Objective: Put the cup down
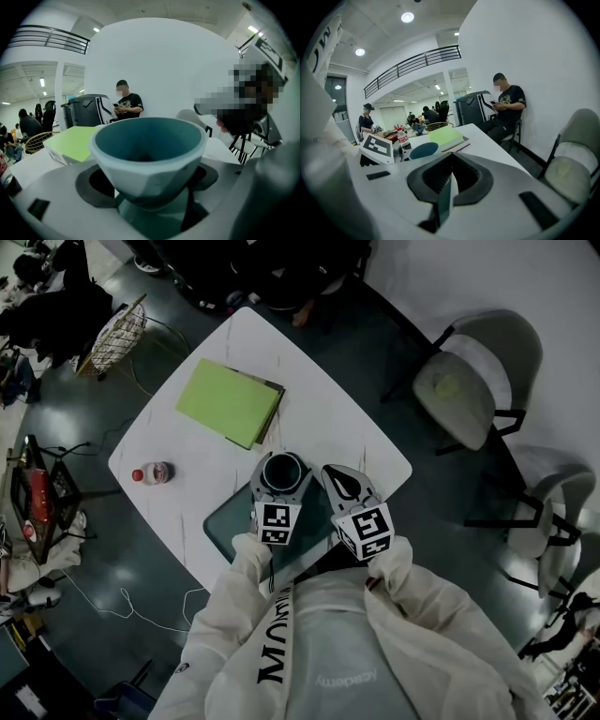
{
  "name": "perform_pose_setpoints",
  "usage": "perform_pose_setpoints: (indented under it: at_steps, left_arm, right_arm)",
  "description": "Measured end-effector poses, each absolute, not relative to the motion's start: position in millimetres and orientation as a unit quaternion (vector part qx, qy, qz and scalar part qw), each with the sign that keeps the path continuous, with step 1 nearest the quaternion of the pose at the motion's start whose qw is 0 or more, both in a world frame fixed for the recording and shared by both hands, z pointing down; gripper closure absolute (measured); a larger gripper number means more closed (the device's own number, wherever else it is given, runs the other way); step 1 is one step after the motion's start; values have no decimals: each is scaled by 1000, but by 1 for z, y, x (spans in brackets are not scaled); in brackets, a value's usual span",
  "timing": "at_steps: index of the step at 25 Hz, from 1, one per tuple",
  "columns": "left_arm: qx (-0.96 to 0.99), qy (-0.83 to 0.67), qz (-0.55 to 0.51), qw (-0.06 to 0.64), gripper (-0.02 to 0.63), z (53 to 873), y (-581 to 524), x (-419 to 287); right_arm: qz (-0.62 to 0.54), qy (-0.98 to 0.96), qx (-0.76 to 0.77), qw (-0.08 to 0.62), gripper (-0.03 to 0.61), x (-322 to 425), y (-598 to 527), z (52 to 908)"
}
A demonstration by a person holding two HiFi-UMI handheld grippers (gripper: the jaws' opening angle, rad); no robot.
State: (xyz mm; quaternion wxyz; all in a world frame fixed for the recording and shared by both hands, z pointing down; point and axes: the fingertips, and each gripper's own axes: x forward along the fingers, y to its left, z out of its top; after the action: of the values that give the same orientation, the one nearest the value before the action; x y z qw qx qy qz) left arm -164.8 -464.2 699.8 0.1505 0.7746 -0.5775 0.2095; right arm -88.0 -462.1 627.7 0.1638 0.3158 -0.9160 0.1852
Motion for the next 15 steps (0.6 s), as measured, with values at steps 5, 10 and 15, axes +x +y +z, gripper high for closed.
perform_pose_setpoints:
  at_steps: [5,10,15]
  left_arm:
    - [772,-575,223,155,213,704,-461,-166]
    - [763,-572,238,181,189,717,-452,-169]
    - [758,-576,242,188,173,720,-449,-169]
  right_arm:
    - [184,-914,322,165,574,-80,-456,624]
    - [183,-913,326,165,574,-75,-446,620]
    - [178,-913,327,165,574,-70,-434,614]
